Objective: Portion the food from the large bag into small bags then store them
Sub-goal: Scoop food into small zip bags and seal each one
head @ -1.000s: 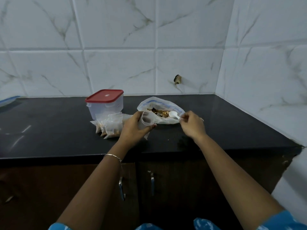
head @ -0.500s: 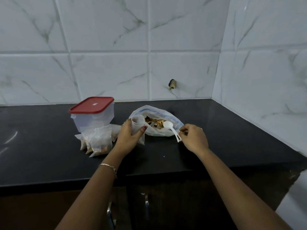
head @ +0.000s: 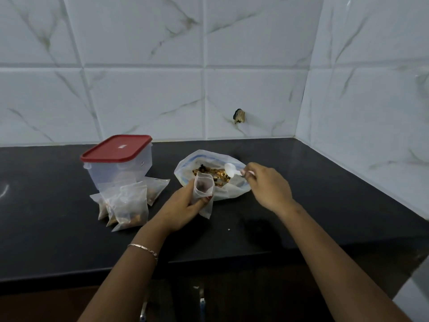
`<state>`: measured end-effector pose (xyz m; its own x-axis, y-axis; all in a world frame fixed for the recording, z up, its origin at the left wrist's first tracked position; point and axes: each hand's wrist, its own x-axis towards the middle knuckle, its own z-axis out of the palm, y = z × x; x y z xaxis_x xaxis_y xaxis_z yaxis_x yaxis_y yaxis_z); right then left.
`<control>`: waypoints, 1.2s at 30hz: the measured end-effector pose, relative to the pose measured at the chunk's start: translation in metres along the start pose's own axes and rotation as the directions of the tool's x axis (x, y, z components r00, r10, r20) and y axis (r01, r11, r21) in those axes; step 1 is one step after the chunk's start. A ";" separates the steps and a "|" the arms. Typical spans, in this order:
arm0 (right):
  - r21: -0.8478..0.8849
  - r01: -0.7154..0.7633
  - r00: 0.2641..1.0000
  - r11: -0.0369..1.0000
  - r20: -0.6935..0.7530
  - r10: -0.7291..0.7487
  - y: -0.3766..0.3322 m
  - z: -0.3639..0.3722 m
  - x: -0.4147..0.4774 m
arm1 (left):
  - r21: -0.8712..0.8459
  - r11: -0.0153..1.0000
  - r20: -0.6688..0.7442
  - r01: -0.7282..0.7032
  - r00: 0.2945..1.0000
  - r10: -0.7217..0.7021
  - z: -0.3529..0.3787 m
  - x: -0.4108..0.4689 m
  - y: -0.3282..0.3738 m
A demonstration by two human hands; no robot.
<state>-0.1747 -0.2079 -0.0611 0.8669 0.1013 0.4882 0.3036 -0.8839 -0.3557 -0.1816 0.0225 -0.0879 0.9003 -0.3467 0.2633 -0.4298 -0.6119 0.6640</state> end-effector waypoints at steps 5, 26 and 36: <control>-0.301 0.258 0.966 0.918 0.081 -0.245 -0.016 0.006 0.020 | 0.061 0.998 0.035 0.028 0.999 -0.030 -0.001 -0.004 0.002; -0.325 0.268 0.963 0.907 0.108 -0.246 -0.008 0.022 0.016 | 0.260 0.965 0.071 0.023 0.997 -0.043 -0.001 -0.015 -0.002; -0.006 -0.004 0.999 1.000 0.052 0.004 0.001 0.025 0.014 | 0.276 0.961 -0.056 -0.033 0.997 0.050 0.001 -0.018 0.001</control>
<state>-0.1521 -0.1961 -0.0742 0.8874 0.1212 0.4448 0.2978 -0.8872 -0.3524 -0.1980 0.0275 -0.0927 0.8799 -0.3370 0.3350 -0.4618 -0.7725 0.4359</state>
